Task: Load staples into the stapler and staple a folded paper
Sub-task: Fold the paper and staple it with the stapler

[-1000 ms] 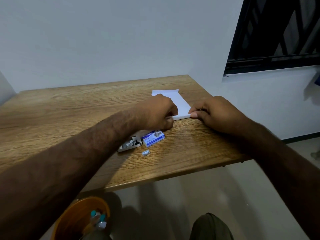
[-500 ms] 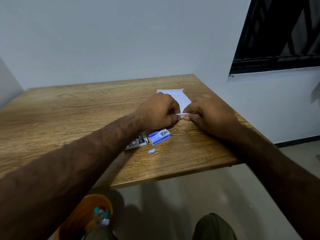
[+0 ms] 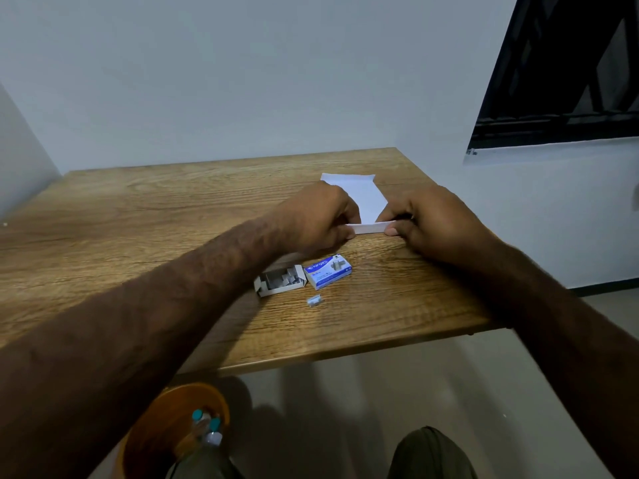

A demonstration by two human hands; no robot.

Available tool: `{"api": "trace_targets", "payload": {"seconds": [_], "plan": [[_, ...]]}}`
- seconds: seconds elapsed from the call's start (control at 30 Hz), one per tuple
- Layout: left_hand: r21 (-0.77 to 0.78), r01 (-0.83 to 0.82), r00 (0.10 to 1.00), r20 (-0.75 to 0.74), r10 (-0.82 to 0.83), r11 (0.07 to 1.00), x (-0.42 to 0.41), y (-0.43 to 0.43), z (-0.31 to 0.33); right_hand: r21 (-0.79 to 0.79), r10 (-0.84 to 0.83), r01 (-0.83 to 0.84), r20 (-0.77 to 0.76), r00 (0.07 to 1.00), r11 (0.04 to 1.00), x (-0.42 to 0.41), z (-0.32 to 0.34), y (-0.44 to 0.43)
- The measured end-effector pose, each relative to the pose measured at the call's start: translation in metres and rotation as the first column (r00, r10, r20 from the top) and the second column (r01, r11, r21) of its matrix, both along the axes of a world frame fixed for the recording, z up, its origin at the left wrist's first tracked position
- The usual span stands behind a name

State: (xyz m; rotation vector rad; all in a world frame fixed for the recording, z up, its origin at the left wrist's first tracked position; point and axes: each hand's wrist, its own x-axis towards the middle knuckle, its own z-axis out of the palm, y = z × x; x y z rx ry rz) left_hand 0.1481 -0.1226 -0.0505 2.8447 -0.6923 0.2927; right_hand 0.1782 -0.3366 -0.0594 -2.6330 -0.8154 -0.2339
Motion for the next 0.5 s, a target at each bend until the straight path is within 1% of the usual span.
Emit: {"api": "trace_targets", "payload": {"seconds": [0.13, 0.17, 0.23, 0.27, 0.3, 0.37, 0.5], "plan": [[-0.04, -0.011, 1.0, -0.004, 0.01, 0.999, -0.001, 0.002, 0.001, -0.018, -0.031, 0.031, -0.027, 0.999, 0.999, -0.003, 0.003, 0.006], [-0.046, -0.016, 1.0, -0.006, 0.016, 0.999, -0.002, 0.004, 0.002, 0.01, -0.044, 0.045, -0.015, 0.999, 0.999, -0.006, 0.005, 0.008], [-0.063, -0.031, 0.999, -0.012, 0.031, 0.998, -0.004, 0.014, 0.005, 0.11, -0.065, 0.057, 0.068, 0.996, 0.992, -0.013, 0.01, 0.011], [-0.077, -0.044, 0.999, -0.016, 0.043, 0.996, -0.005, 0.021, 0.007, 0.16, -0.053, 0.035, 0.11, 0.992, 0.986, -0.018, 0.014, 0.014], [-0.088, -0.056, 0.998, -0.017, 0.055, 0.995, -0.006, 0.029, 0.008, 0.202, -0.023, -0.005, 0.137, 0.99, 0.979, -0.025, 0.018, 0.019], [-0.101, -0.075, 0.997, -0.019, 0.073, 0.992, -0.008, 0.043, 0.01, 0.25, 0.075, -0.109, 0.14, 0.987, 0.962, -0.04, 0.027, 0.03], [-0.128, -0.088, 0.996, -0.017, 0.087, 0.988, -0.019, 0.065, 0.009, 0.223, 0.271, -0.285, 0.091, 0.958, 0.932, -0.067, 0.037, 0.061]]}}
